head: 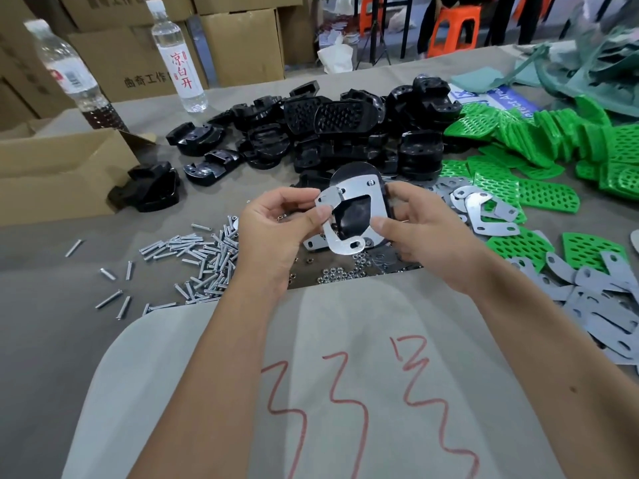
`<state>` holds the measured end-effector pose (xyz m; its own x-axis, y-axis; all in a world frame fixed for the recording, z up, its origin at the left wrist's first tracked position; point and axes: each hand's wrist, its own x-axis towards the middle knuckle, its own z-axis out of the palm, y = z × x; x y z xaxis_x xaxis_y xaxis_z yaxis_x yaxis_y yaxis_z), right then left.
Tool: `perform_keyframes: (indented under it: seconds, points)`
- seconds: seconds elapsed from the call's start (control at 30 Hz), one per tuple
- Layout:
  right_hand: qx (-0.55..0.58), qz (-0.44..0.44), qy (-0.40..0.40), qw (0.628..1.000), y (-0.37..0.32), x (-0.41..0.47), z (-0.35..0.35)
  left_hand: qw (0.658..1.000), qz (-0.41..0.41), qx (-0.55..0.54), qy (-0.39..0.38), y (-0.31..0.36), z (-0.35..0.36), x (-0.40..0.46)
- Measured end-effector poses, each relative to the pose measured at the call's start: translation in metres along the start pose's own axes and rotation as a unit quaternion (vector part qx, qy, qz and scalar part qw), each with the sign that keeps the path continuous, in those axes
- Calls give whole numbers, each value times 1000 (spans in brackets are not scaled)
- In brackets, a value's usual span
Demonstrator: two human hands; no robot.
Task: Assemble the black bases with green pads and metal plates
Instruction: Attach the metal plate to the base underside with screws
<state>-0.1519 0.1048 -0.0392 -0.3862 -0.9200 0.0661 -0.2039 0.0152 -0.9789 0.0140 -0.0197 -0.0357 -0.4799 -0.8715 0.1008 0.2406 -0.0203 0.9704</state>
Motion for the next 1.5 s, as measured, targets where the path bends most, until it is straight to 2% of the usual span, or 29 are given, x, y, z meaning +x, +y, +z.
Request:
perform_keyframes:
  seconds: [0.07,0.17,0.3,0.4,0.6,0.73,0.8,0.93,1.0,1.13,1.27,1.5]
  points:
    - [-2,2,0,1000,0,0,1,1000,6,-14,-9,1,2,0]
    - [0,2,-7,1000,-2,-1,3,999,26,26,-10,-1,6,-1]
    - [-3,-4,-10,1000,-1,-2,3,997,11,71,31,-7,5,-1]
    - [-6,-16,-18,1000,1,-2,2,996,3,62,58,-9,4,0]
    - [-29,-37,-12,999,3,-2,3,994,20,100,38,-13,4,2]
    - [8,-44,-27,999,-2,-4,4,992,7,109,56,-12,4,2]
    - [50,-41,-37,997,-3,-5,4,994,-18,109,24,-9,6,1]
    - [95,-34,-36,994,-3,-4,6,994,-61,64,-61,-5,9,-3]
    - [82,-30,-32,996,-4,-4,8,996,-44,66,-50,-5,10,-4]
    - [78,-21,-18,997,-4,-5,10,997,4,77,28,-7,10,-2]
    - [75,-18,-19,997,-4,-5,10,998,-55,4,13,-4,7,0]
    - [84,-22,-37,996,-3,-5,9,990,-107,-86,-13,2,6,-3]
